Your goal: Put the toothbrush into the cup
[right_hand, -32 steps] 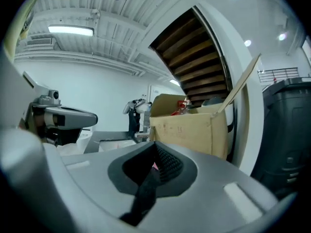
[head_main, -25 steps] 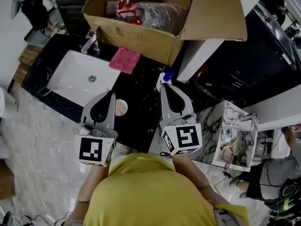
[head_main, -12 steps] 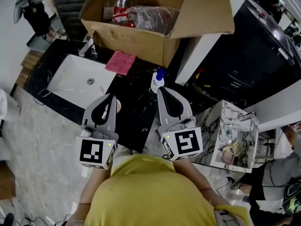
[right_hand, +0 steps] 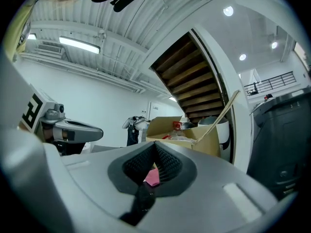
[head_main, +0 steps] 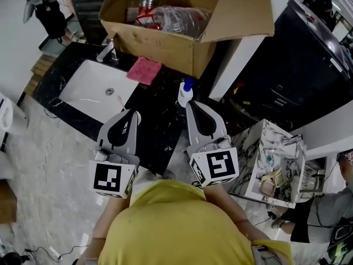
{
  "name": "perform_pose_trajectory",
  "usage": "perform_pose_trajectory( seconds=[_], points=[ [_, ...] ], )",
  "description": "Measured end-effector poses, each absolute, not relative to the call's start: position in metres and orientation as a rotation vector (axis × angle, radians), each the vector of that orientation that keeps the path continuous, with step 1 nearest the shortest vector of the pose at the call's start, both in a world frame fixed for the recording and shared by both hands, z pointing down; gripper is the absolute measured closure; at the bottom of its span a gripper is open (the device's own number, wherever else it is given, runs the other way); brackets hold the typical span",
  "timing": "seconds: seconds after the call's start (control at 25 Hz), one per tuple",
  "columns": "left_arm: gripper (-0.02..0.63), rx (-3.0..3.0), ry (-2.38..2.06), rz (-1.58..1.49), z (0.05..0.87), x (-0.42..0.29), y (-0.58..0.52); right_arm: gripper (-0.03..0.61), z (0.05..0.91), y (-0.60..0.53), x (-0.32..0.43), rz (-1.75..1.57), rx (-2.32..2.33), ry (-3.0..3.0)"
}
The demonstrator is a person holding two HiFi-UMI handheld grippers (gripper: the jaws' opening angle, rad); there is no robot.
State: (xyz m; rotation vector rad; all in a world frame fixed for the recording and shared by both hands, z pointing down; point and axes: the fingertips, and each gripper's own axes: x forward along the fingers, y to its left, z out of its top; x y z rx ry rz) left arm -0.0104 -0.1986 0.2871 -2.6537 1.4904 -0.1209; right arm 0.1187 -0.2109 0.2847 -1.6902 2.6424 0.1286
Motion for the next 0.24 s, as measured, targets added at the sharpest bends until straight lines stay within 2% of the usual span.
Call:
perform_pose_trajectory(
  seconds=[0.24],
  points=[
    [0.614, -2.649, 1.492, -0.133, 0.2880, -0.0073, -0.1950, 0.568, 0.2848, -0.2098, 0.1206, 0.122, -1.673, 2.646]
  ],
)
